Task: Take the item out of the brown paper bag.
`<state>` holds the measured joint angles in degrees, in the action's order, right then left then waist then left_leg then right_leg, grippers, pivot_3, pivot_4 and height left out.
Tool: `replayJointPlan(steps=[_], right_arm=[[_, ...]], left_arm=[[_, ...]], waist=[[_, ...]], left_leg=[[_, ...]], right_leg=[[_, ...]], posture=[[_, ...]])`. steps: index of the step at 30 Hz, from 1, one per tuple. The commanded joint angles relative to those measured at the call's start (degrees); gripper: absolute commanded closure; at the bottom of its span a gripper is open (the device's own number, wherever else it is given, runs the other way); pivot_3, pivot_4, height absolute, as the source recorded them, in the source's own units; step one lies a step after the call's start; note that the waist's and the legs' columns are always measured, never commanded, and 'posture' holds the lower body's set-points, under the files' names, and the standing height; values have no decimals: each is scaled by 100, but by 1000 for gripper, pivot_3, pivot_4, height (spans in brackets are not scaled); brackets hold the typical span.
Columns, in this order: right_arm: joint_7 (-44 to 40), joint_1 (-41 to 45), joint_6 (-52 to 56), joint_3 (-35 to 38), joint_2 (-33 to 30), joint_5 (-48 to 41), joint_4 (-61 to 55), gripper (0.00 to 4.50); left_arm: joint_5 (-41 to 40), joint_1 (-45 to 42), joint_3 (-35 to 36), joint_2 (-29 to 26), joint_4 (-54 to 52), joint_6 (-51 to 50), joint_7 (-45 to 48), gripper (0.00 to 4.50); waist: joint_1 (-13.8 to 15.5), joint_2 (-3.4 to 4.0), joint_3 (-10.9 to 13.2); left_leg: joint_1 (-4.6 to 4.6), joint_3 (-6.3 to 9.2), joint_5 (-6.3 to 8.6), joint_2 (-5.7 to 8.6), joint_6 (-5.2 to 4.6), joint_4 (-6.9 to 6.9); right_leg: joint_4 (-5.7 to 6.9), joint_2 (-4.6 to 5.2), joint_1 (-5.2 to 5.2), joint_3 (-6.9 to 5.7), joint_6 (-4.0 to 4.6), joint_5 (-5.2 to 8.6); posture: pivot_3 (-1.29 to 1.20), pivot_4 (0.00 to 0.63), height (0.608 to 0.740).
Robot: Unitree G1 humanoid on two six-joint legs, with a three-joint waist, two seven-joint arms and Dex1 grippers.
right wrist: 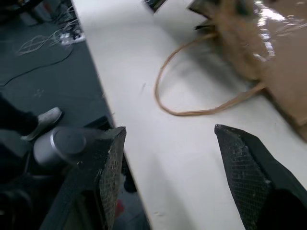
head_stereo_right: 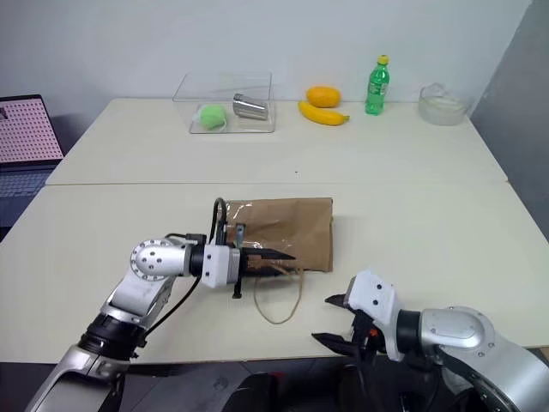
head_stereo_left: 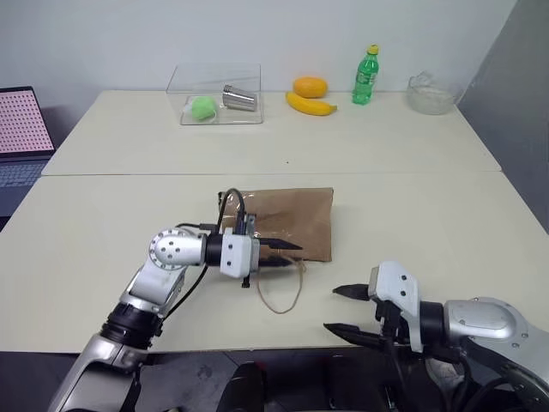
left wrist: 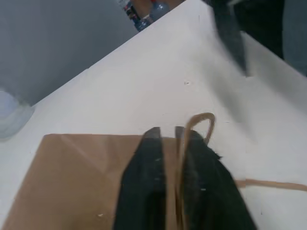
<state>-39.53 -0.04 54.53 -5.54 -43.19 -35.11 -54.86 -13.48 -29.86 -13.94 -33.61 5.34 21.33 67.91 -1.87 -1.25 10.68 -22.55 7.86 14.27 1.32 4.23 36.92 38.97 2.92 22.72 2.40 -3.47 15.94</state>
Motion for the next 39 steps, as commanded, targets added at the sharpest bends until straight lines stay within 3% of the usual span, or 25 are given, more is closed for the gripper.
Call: replayJointPlan(steps=[1,10,23,26,33,39], right_arm=[[4,419,-392,-548,215,230,231,1398],[351,1784,-577,-1829,1287,1000,1649,1398],[366,2100,-592,-2282,2053,1443,2851,1398],[420,2070,-614,-2284,2113,1549,3017,1967],[502,2052,-732,-2381,2138,1927,3284,4430],[459,1875,-954,-2562,1902,2329,3437,4469]], left_arm=[[1,-535,142,169,261,-3,-38,4461],[209,-1143,118,444,814,209,23,4461],[445,-1586,144,691,1410,565,-59,4461],[499,-1667,156,733,1489,631,-89,4500],[557,-1950,221,843,1726,636,-232,4500],[599,-2608,361,983,2222,226,-568,4500]], waist=[[-12,-1,0],[-37,-1,0],[-47,-1,0],[-51,-1,0],[-54,-1,0],[-51,-1,0]], left_leg=[[4,-1,0,0,0,0],[14,7,0,1,0,-4],[14,10,0,4,0,-3],[15,10,0,3,0,-3],[14,11,0,4,0,-3],[13,13,0,7,0,-2]], right_leg=[[-2,0,-3,1,-1,0],[-3,-1,-12,-1,-1,1],[-1,0,-11,0,0,0],[-1,-1,-10,0,0,0],[0,-1,-10,0,0,0],[-1,0,-11,-2,-2,0]], posture=[[0,150,740],[0,150,740],[0,150,740],[0,150,740],[0,150,740],[0,150,740]])
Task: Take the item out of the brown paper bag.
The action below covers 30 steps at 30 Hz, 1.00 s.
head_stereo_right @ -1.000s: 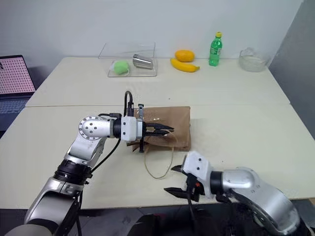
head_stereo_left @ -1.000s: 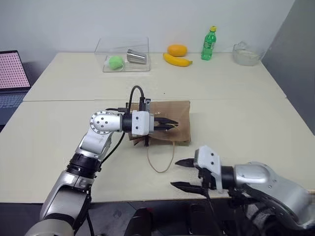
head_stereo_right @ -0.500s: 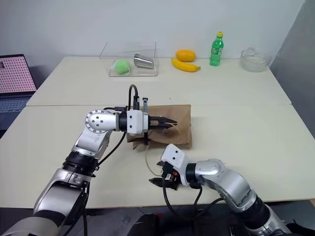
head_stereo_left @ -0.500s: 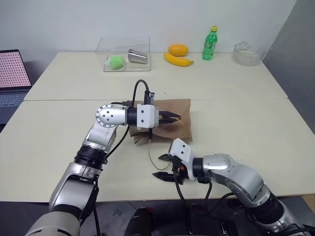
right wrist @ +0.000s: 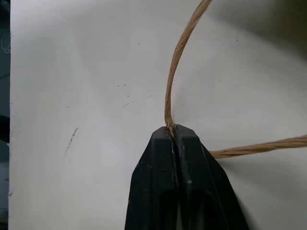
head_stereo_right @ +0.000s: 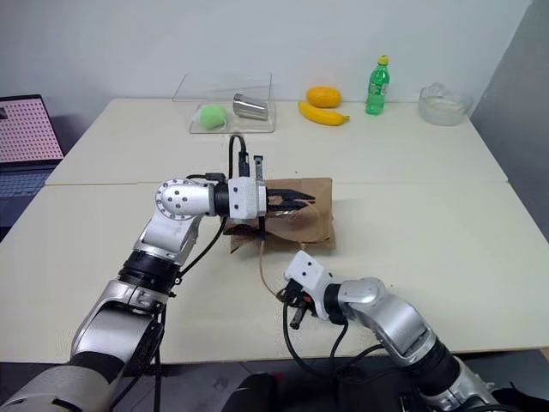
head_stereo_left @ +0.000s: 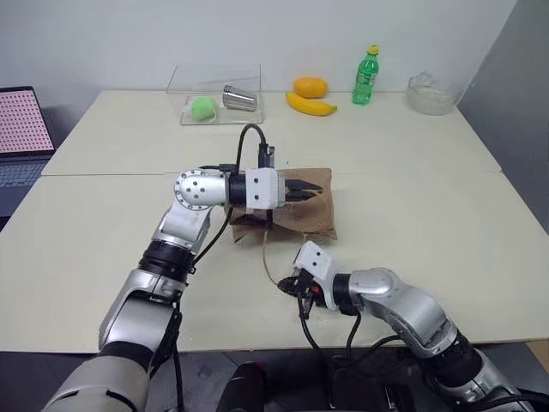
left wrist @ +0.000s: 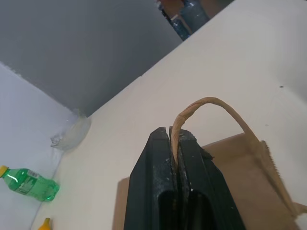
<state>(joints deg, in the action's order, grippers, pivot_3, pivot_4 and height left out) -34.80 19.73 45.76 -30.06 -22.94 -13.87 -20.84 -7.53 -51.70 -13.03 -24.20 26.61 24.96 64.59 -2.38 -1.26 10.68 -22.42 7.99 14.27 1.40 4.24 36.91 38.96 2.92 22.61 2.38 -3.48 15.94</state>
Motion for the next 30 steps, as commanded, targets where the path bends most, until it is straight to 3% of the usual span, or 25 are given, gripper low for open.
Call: replayJointPlan(steps=[1,18,24,30], right_arm=[[-31,-122,-103,-132,-153,243,33,4469],[-326,-408,-221,-455,-551,691,-16,4469],[-399,-439,-226,-445,-605,728,-51,4469],[-333,-436,-433,-240,-594,729,-239,4469]], left_arm=[[30,-517,271,39,192,-138,-269,4500],[391,-2570,757,280,2742,164,-1124,4500],[487,-2860,838,301,3154,405,-1130,4500],[314,-2673,848,349,3026,306,-469,4500]], waist=[[-3,0,0],[7,-4,1],[-17,-3,0],[-15,-3,0]], left_leg=[[0,0,0,0,0,0],[-8,7,0,8,0,-1],[-7,5,1,10,-1,-3],[-9,6,1,13,-1,-3]], right_leg=[[0,0,0,0,-1,0],[-4,5,1,-5,-12,5],[-5,7,2,-4,-15,7],[-5,9,3,-4,-15,7]], posture=[[0,150,740],[0,150,740],[0,150,740],[0,150,740]])
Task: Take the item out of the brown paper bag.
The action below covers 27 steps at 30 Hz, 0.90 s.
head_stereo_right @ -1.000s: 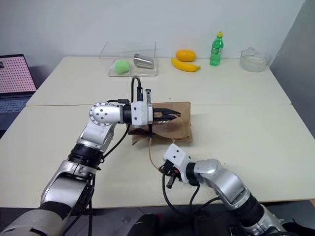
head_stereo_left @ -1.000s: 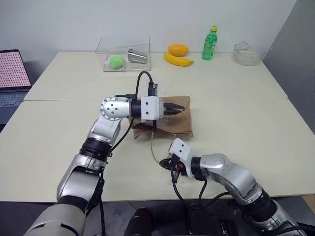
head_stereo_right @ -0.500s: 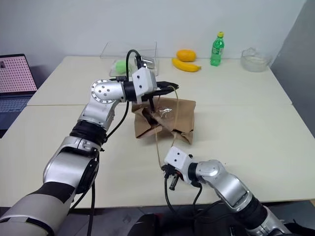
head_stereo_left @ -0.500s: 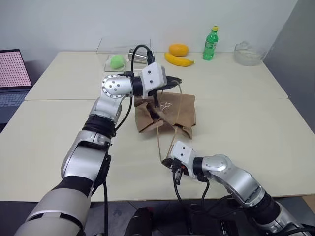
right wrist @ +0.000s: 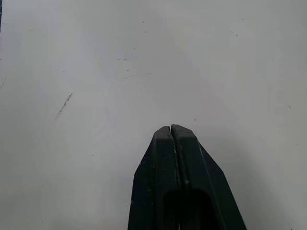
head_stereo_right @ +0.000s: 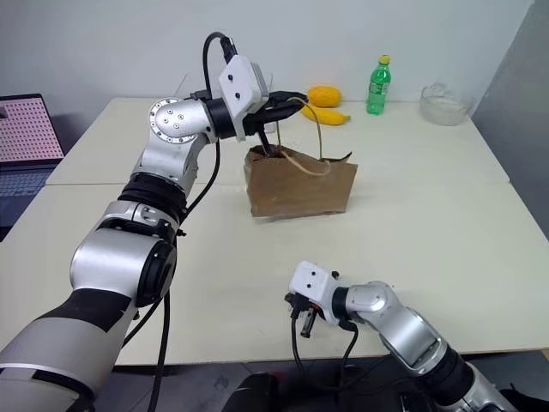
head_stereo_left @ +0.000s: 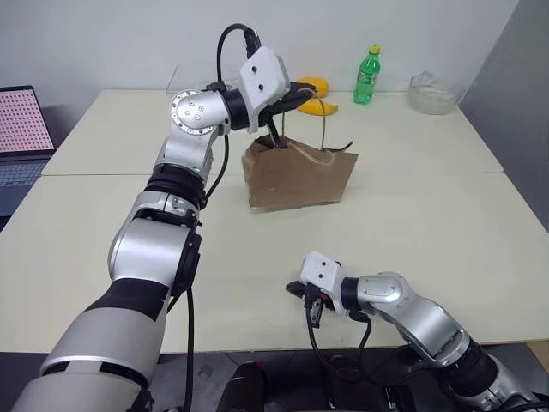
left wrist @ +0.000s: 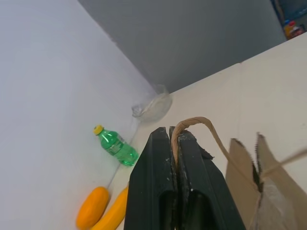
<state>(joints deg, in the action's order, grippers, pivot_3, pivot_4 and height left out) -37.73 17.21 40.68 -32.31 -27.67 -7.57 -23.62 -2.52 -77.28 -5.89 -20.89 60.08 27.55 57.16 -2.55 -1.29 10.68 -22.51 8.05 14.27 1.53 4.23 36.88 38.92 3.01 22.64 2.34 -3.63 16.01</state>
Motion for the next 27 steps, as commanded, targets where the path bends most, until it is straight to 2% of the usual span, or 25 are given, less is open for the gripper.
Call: replayJointPlan(steps=[1,4,7,13,17,21,27], right_arm=[[42,-200,-8,99,-102,113,-51,4469],[146,-308,-178,527,-143,39,-455,4469],[267,-487,-392,1023,-332,74,-931,3884],[366,-1003,-645,2298,-728,-83,-1906,1783],[411,-652,-710,2898,-886,-62,-2002,393],[479,-57,-941,3071,-994,127,-1776,393],[338,658,-1459,2756,-1119,508,-1091,393]], left_arm=[[-211,-53,136,20,-385,12,378,4500],[-325,131,153,15,-648,-149,658,4500],[-457,381,155,11,-1053,-412,886,4500],[-566,757,118,22,-1662,-717,1098,4500],[-537,727,132,34,-1637,-729,1110,4500],[-511,688,105,81,-1595,-652,1141,4500],[-509,684,90,130,-1610,-651,1167,4500]], waist=[[2,0,0],[2,0,0],[0,0,0],[-7,-1,1],[-5,-1,1],[-26,-1,1],[-55,-1,1]], left_leg=[[-1,0,0,0,0,0],[-3,0,0,0,0,1],[-13,0,0,1,0,5],[-27,3,0,-1,0,5],[-30,-4,0,0,0,9],[-28,-6,-1,-1,0,9],[-33,-7,-1,0,0,8]], right_leg=[[0,0,0,0,0,0],[0,1,1,0,0,0],[4,1,10,1,0,0],[7,0,26,0,1,-1],[9,1,30,4,-1,-3],[12,1,31,5,-1,-3],[10,2,37,5,0,-3]], posture=[[0,150,740],[0,150,740],[0,150,740],[0,150,740],[0,150,740],[0,150,740],[0,150,740]])
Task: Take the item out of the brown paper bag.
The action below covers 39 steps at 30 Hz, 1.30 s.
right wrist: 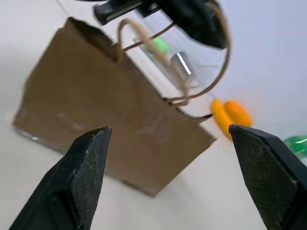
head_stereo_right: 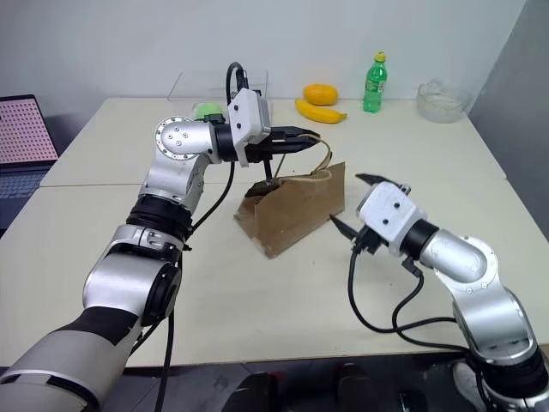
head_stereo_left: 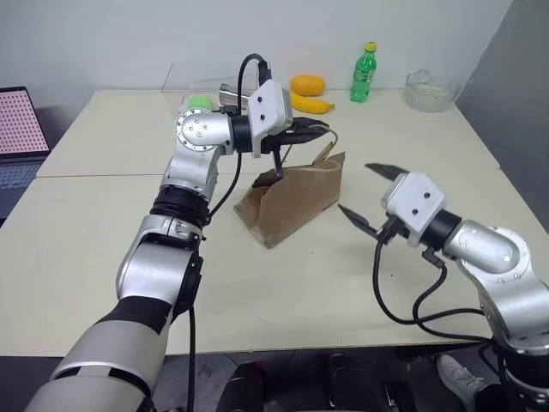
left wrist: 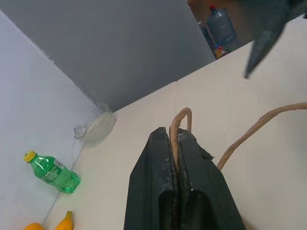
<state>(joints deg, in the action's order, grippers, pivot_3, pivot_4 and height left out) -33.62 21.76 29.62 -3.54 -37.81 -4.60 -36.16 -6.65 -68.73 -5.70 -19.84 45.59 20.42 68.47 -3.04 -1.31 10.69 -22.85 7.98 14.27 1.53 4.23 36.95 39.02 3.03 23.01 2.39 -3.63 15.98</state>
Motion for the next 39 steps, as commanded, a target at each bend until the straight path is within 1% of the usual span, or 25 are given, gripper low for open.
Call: replayJointPlan(steps=[1,5,10,11,13,14,22,23,28,32,39], right_arm=[[-129,311,-519,-234,-137,324,326,393],[-279,805,-1138,-703,-162,779,1012,393],[-360,1300,-1721,-1050,-5,1161,1642,393],[-397,1351,-1821,-1091,18,1202,1701,558],[-469,1425,-2027,-1176,48,1291,1796,995],[-500,1442,-2093,-1200,68,1312,1823,1300],[-607,1524,-2298,-1189,246,1394,1911,4240],[-613,1540,-2297,-1167,265,1396,1926,4469],[-719,1592,-2247,-1050,297,1303,1949,4469],[-1313,1425,-1995,-1046,203,736,1526,4469],[-1655,968,-1911,-1210,68,680,978,4469]], left_arm=[[-100,-166,71,22,-177,55,48,4500],[-109,-149,77,5,-224,37,99,4500],[-94,-130,71,-32,-244,55,147,4500],[-94,-129,72,-38,-249,54,151,4500],[-90,-130,75,-48,-238,58,157,4500],[-88,-130,76,-51,-235,59,158,4500],[-91,-148,87,-89,-141,123,287,4500],[-85,-174,90,-94,-79,157,311,4500],[19,-486,123,-77,501,483,276,4500],[113,-845,156,-49,1100,799,156,4500],[163,-923,186,-110,1409,948,141,4500]], waist=[[-8,0,0],[-24,0,0],[-28,0,0],[-28,0,0],[-27,0,0],[-25,0,0],[-27,0,0],[-26,0,0],[-25,0,0],[-24,0,0],[-27,0,0]], left_leg=[[-2,0,0,0,0,-1],[-6,-8,0,-1,0,0],[-6,-9,0,-1,1,0],[-6,-10,-1,-1,1,-1],[-7,-9,-1,-1,1,-1],[-8,-9,-1,-1,1,-1],[-7,-9,-1,-1,1,-1],[-7,-9,-1,0,1,0],[-7,-9,-1,0,2,0],[-8,-10,-1,2,1,0],[-8,-7,0,1,0,0]], right_leg=[[0,0,2,0,0,0],[3,0,13,5,1,0],[4,0,15,6,1,0],[4,0,17,7,1,0],[3,0,17,6,1,-1],[2,0,17,7,1,-1],[3,1,17,7,1,-1],[3,1,17,7,1,-1],[4,1,18,6,1,-1],[1,1,18,6,1,-1],[4,1,18,5,1,-1]], posture=[[0,150,740],[0,150,740],[0,150,740],[0,150,740],[0,150,740],[0,150,740],[0,150,740],[0,150,740],[0,150,740],[0,150,740],[0,150,740]])
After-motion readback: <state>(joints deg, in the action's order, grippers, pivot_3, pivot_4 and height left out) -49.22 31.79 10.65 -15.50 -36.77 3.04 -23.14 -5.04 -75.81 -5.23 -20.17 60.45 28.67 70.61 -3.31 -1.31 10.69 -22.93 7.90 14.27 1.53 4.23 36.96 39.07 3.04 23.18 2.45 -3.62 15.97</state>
